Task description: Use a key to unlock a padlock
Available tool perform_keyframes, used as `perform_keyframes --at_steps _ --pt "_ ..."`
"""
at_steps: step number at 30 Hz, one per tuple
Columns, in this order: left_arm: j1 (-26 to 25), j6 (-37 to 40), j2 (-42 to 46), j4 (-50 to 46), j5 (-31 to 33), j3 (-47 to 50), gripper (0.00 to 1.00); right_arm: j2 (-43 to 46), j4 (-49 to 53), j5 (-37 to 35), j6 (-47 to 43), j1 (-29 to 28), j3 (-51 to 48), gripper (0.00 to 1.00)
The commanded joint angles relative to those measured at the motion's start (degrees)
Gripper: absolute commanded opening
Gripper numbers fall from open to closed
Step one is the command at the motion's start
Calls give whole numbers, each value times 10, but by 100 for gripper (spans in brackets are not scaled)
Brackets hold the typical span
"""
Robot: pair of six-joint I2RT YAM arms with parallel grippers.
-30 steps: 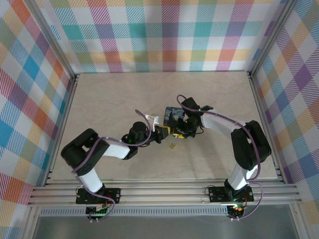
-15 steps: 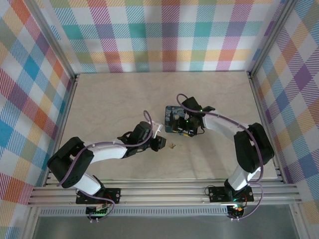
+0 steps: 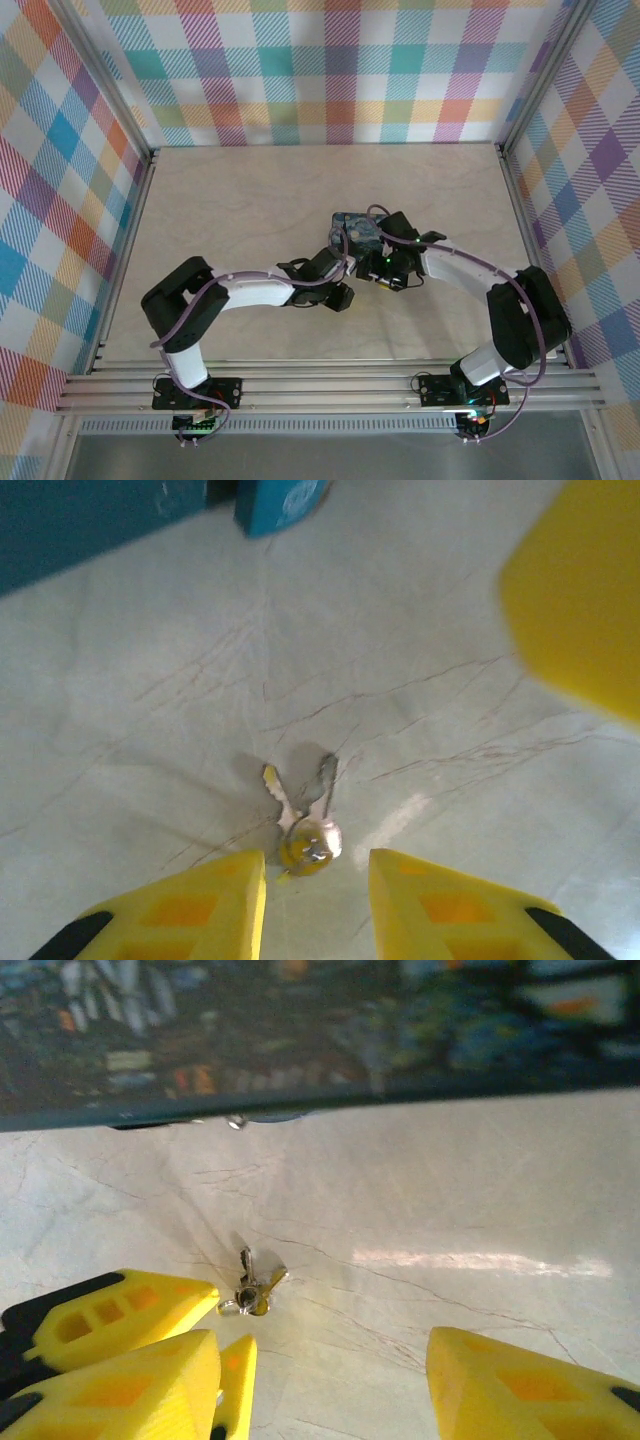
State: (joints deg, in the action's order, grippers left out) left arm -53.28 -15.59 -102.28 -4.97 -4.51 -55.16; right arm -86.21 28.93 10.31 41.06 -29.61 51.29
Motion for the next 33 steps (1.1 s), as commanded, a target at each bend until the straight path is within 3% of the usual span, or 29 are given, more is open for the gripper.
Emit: perform_keyframes --at_steps 1,5,12,18,24,33 --pt "-17 -6 -20 -56 38 -25 32 27 -13 14 -11 11 -15 56" --pt "-24 -6 -36 -71 63 -36 29 38 -20 20 -13 20 -30 56" --pt "-25 12 -20 -52 65 -21 0 53 -29 35 -11 29 -43 56" --pt "-23 96 83 14 46 49 0 93 -56 81 12 52 -62 55" --pt "-14 207 207 17 23 87 0 121 -127 180 50 65 -79 53" --pt "3 275 351 -7 33 95 0 126 -337 341 220 64 -133 50"
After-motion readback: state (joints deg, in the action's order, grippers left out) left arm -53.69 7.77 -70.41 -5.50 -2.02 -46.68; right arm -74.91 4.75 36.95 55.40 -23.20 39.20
